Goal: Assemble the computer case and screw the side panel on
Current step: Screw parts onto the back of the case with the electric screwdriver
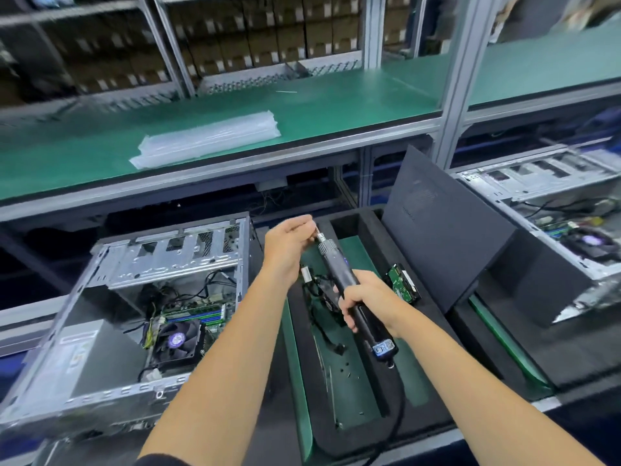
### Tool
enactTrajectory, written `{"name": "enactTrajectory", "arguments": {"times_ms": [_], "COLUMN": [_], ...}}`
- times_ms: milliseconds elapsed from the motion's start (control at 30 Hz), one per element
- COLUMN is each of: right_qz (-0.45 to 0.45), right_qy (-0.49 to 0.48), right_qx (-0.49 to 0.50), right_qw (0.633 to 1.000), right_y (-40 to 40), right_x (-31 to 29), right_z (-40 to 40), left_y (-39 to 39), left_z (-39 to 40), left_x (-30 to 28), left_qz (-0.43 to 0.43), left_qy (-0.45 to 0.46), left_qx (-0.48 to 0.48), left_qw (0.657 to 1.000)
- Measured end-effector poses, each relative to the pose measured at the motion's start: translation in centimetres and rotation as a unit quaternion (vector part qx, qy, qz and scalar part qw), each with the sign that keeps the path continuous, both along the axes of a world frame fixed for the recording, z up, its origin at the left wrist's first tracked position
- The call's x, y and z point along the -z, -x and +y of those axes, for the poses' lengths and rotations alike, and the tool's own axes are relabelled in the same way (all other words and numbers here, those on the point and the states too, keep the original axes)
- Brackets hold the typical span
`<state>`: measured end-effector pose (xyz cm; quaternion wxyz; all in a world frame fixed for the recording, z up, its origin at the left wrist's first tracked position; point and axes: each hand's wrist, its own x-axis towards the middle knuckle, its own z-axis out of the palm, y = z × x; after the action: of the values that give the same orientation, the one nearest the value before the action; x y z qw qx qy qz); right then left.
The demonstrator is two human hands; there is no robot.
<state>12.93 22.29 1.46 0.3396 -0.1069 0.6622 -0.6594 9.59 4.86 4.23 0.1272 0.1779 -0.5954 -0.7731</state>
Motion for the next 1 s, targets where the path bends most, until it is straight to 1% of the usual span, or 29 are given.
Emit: {"name": "enactTrajectory", "arguments": {"times_ms": [167,300,433,667,733,800,833,933,1000], "right_qz": [0.011,0.017,0.017,0.024,0.043,0.066,0.077,0.109,0.123], "right_qy": [-0.013,-0.012,-0.013,-0.014,-0.026,-0.044,-0.05,-0.066,-0.074], "right_qx": [-0.002,-0.002,-0.034,-0.076,-0.077,-0.077,-0.076,-0.068,-0.065], "right_qw": [1.0,1.0,0.999,0.997,0.996,0.994,0.993,0.989,0.987], "right_y": [-1.8,-3.6,-6.0,-11.8,-13.5,-15.3,-16.2,-19.5,-21.5], "right_x": [-1.0,-1.3,-1.7,-2.5,-2.5,-2.4,-2.4,-2.3,-2.2], "right_z": [-1.8,-3.4,-4.6,-7.8,-9.0,-10.3,-11.1,-13.8,-15.7], "left_y": [-2.0,-4.0,-7.3,-14.8,-16.8,-18.9,-19.9,-22.9,-24.5], "left_z": [-1.6,-3.3,-5.2,-7.7,-8.3,-8.9,-9.3,-10.6,-11.6], "left_x": [-0.7,-1.4,-2.0,-2.7,-2.8,-2.7,-2.7,-2.2,-2.0], "left_qz": [0.024,0.025,0.025,-0.012,-0.012,0.012,0.024,0.032,0.043], "left_qy": [-0.015,-0.033,-0.043,-0.077,-0.103,-0.131,-0.131,-0.088,-0.092], "left_qx": [-0.014,0.017,0.024,0.008,-0.024,-0.082,-0.114,-0.198,-0.239], "left_qw": [1.0,0.999,0.998,0.997,0.994,0.988,0.985,0.976,0.966]}}
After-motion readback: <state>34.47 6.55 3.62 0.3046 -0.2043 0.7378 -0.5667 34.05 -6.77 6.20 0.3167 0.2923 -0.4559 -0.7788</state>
